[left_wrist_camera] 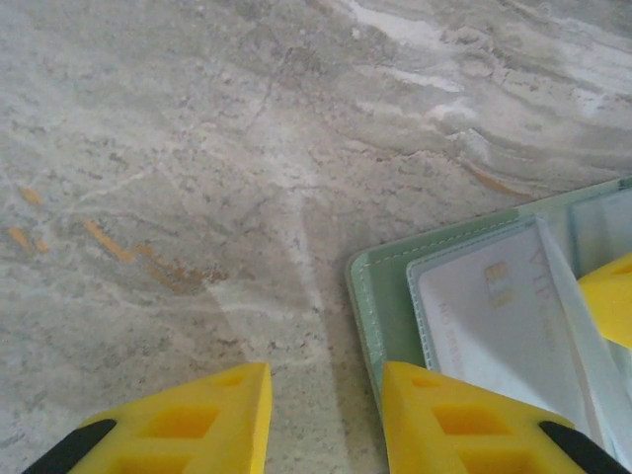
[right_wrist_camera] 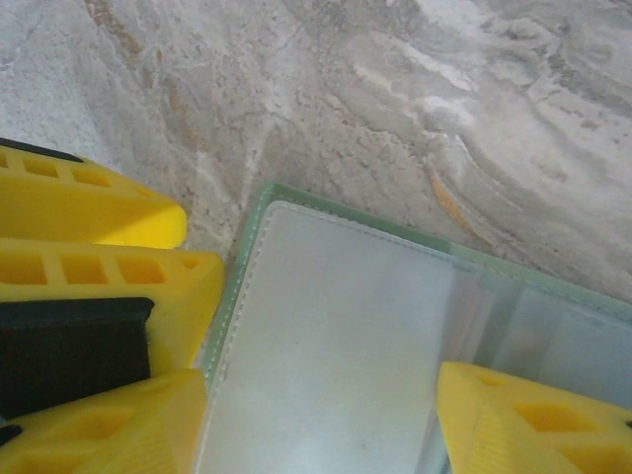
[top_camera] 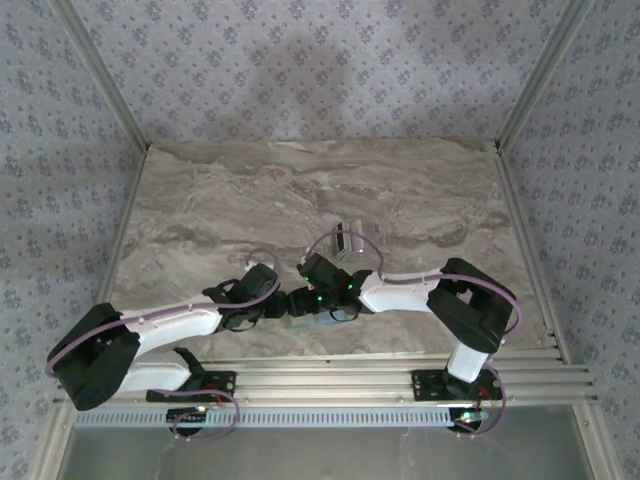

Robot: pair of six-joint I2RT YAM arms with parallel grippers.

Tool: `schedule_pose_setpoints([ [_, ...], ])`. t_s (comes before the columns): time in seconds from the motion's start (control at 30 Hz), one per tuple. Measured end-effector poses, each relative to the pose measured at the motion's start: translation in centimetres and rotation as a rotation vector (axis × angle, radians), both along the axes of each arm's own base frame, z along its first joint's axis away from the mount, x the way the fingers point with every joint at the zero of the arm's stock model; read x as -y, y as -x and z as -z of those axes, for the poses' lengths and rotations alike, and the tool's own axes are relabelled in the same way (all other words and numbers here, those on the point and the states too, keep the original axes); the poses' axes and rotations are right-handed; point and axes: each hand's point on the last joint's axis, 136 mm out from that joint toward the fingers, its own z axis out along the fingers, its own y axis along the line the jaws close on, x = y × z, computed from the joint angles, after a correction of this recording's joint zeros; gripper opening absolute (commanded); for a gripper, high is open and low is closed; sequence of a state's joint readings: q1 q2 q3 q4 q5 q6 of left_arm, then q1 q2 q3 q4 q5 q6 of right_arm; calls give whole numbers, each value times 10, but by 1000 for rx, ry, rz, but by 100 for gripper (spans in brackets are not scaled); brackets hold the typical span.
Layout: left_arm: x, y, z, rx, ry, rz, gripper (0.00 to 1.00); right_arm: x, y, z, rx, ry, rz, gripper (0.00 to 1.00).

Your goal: Put the credit cards into the card holder

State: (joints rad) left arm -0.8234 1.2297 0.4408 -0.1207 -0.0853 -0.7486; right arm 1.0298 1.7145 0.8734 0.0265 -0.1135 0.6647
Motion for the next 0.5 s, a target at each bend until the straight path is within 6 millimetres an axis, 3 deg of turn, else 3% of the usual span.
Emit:
schedule_pose_setpoints([
  [0.2, -12, 4, -5, 0, 33, -28, 46, -7, 8, -14, 5, -37, -34, 73],
  [0.33, -20, 5, -21, 37, 80, -51, 49, -12, 13, -32, 23, -80, -55, 73],
  [0.5, -32, 8, -38, 73, 123, -83, 57, -12, 13, -35, 30, -85, -57, 60],
])
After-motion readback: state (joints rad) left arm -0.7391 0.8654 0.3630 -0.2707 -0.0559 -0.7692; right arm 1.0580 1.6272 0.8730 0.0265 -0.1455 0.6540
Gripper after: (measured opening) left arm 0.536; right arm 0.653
